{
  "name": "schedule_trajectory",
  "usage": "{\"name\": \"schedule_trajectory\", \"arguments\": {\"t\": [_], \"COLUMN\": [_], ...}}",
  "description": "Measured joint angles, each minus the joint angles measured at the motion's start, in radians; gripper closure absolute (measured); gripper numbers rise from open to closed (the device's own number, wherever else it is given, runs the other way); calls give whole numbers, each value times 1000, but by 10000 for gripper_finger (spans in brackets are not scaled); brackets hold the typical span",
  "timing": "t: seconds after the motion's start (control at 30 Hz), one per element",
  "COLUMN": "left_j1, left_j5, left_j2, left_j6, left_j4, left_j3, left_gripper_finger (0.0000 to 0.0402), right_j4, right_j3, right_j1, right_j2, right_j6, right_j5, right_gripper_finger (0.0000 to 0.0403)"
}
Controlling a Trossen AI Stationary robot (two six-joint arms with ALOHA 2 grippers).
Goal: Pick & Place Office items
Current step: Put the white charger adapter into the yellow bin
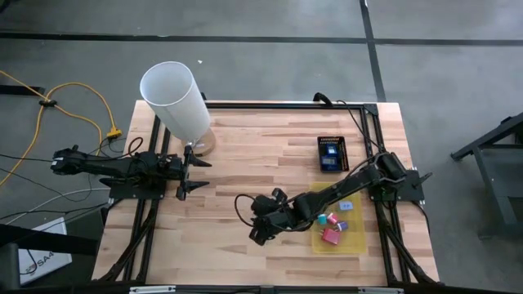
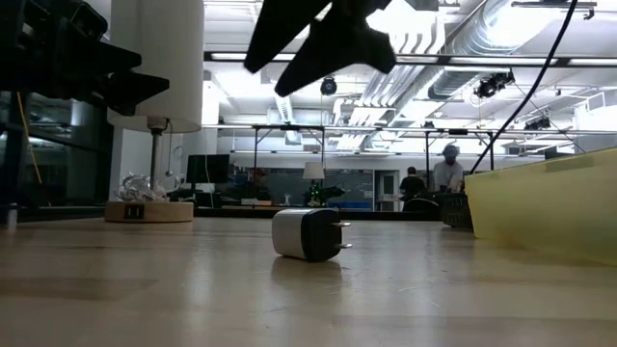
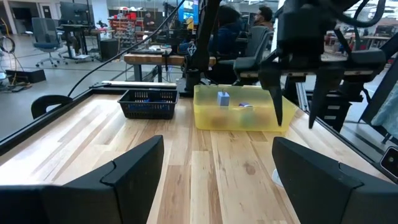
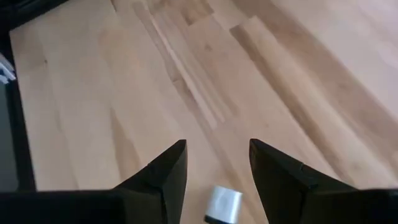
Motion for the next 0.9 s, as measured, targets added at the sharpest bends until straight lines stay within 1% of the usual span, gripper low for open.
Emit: {"name": "schedule_trajectory", "arguments": {"t": [0.3, 0.47, 0.73, 0.9], "left_j1": [0, 0, 0, 0], "left_j5": [0, 0, 0, 0], "left_j2": [0, 0, 0, 0], "left_j6": [0, 0, 0, 0], "left_j4": [1, 0, 1, 0], "left_j3": [0, 0, 0, 0], "left_gripper_finger": [109, 109, 109, 109], "right_j4": [22, 23, -56, -76], "right_j3": [-1, 1, -2, 0], "right_j1": [-47, -76, -91, -97], "right_j2": [44, 64, 86, 90], "right_j6": [-7, -9, -3, -10], "right_j5": [-190, -265, -332, -330], "right_gripper_finger": [243, 243, 243, 243]}}
